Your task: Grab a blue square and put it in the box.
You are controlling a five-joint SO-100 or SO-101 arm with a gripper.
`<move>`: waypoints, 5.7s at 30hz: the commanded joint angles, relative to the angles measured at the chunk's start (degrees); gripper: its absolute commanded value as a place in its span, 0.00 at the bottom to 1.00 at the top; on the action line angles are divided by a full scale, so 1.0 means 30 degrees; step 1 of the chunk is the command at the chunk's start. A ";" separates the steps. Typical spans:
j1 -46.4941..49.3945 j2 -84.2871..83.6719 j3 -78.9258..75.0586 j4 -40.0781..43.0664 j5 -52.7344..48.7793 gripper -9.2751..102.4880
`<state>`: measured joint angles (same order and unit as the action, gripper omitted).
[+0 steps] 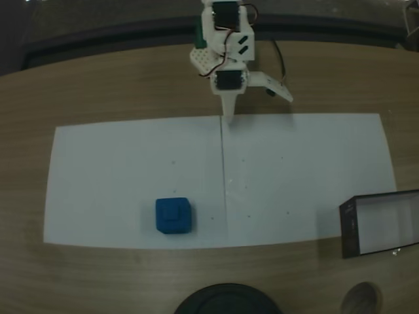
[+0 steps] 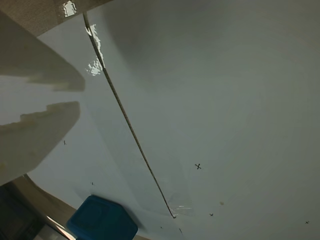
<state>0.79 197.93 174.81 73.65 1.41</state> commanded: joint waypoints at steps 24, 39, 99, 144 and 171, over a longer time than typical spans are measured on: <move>0.0088 0.0322 -0.0996 0.0146 0.0117 0.08; 0.0088 0.0322 -0.0996 0.0146 0.0088 0.08; 0.3721 -3.6709 -3.3867 0.1377 -0.0967 0.37; 0.1641 -3.9961 -3.8525 0.2021 -0.1758 0.14; -1.1309 -4.1836 -4.4883 -0.1230 -0.1934 0.14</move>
<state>-34.28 71.46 46.41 72.07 -6.33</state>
